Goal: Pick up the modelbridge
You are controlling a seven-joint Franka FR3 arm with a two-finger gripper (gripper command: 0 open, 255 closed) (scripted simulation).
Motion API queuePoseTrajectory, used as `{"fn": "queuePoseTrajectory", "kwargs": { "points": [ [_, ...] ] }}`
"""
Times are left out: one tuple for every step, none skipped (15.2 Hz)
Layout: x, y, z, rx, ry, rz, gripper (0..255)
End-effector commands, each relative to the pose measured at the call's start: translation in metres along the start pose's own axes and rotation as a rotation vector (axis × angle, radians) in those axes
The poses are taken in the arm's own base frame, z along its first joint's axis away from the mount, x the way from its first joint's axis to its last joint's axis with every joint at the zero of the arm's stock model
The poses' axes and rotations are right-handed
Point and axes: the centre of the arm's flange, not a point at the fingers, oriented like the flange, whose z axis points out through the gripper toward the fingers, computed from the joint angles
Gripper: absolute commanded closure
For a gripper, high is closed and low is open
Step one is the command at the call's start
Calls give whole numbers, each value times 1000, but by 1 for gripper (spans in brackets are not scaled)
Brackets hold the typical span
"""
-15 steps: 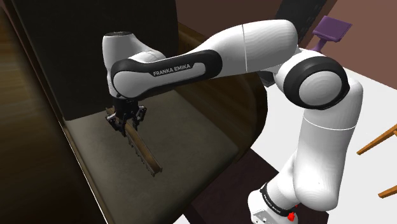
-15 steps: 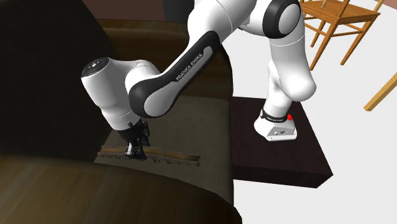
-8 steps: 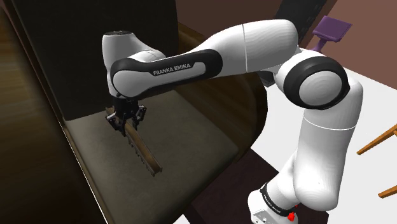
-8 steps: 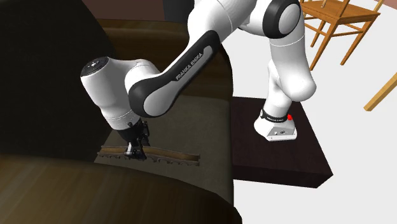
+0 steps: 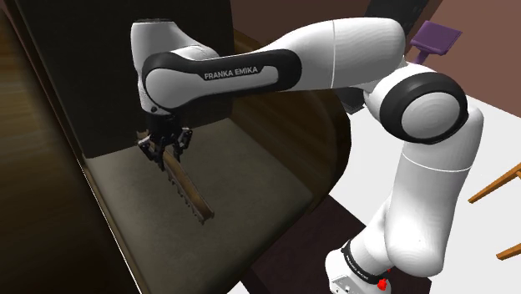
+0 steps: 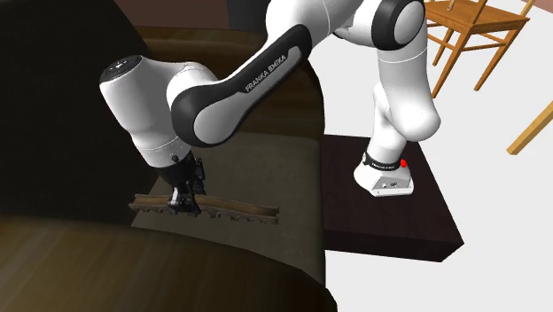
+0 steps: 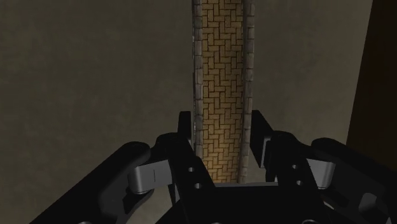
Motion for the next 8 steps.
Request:
{"fn": "queuePoseTrajectory", "kwargs": {
  "points": [
    [-1, 0, -11, 0, 0, 0, 255],
    [-2, 0, -16, 0, 0, 0, 255],
    [-2, 0, -21, 0, 0, 0, 255],
    [-3, 0, -27, 0, 0, 0, 255],
    [-4, 0, -32, 0, 0, 0, 255],
    [-4, 0, -37, 0, 0, 0, 255],
    [-4, 0, -38, 0, 0, 0, 255],
    [-4, 0, -38, 0, 0, 0, 255]
  ]
}}
